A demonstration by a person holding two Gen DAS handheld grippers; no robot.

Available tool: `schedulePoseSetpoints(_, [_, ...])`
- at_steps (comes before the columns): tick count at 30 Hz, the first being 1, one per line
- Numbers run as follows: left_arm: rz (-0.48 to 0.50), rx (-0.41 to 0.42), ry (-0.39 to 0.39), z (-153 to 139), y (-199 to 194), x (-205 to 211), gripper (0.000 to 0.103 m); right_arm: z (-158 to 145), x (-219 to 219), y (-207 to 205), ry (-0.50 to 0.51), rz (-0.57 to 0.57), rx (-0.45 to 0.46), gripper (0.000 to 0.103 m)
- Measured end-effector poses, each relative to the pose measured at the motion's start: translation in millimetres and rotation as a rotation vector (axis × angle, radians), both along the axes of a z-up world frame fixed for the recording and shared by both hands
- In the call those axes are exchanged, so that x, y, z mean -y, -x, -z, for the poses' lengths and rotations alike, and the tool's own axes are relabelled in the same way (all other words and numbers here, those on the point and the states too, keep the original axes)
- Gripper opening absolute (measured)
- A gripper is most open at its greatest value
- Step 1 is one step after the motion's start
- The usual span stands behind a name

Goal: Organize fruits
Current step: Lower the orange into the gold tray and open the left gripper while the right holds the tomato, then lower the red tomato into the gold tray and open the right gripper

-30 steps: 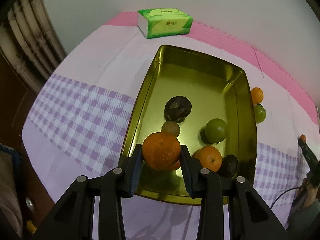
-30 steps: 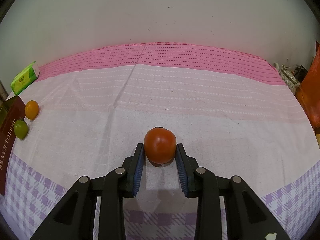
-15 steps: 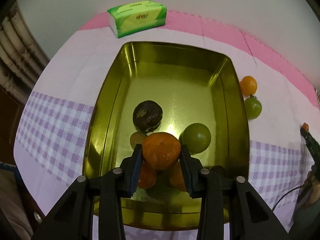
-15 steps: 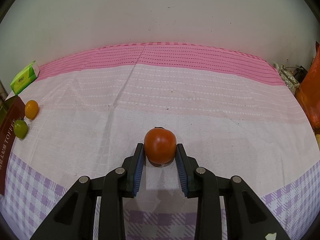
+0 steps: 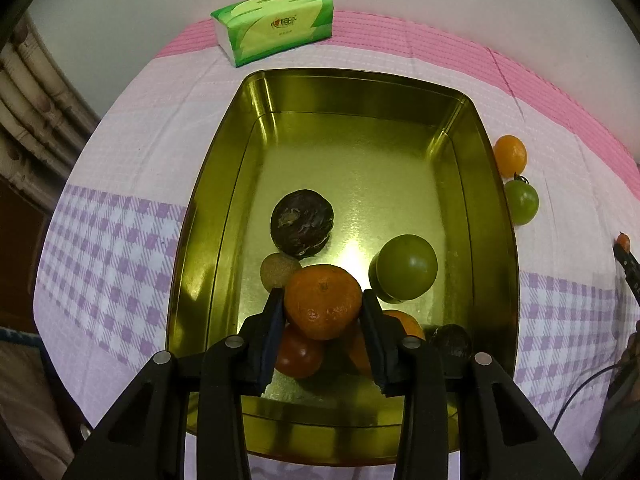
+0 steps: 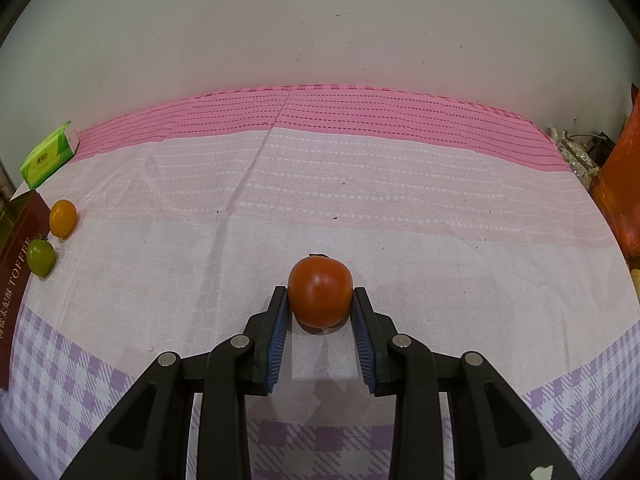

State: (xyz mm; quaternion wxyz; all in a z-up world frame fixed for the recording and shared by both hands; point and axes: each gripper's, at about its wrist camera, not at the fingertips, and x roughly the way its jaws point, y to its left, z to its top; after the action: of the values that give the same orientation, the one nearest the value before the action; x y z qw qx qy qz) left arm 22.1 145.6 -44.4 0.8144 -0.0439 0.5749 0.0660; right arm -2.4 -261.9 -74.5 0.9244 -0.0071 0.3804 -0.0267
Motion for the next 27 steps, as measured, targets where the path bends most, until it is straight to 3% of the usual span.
schedulePoseSetpoints(3, [-0.002, 0.003, 0.007, -2, 2, 0, 0.041, 0, 0, 1, 0.003, 0.002, 0.001, 0.03])
schedulePoseSetpoints(5, [-0.004, 0.007, 0.001, -4, 5, -1, 0.051, -1, 0, 1, 0.003, 0.002, 0.001, 0.029])
schedulePoseSetpoints(12, [0.032, 0.056, 0.0, -21, 22, 0, 0.065, -3, -1, 0, 0.016, 0.007, -0.002, 0.029])
schedulePoseSetpoints(18, [0.029, 0.166, -0.086, -45, 44, 4, 0.067, -23, -6, 6, 0.031, -0.003, 0.027, 0.028])
schedulePoseSetpoints(22, [-0.02, 0.251, -0.103, -65, 62, -6, 0.068, -48, -32, 16, -0.018, -0.092, 0.055, 0.028])
schedulePoseSetpoints(27, [-0.087, 0.275, -0.132, -73, 76, -27, 0.069, -72, -103, 26, -0.098, -0.316, 0.053, 0.029])
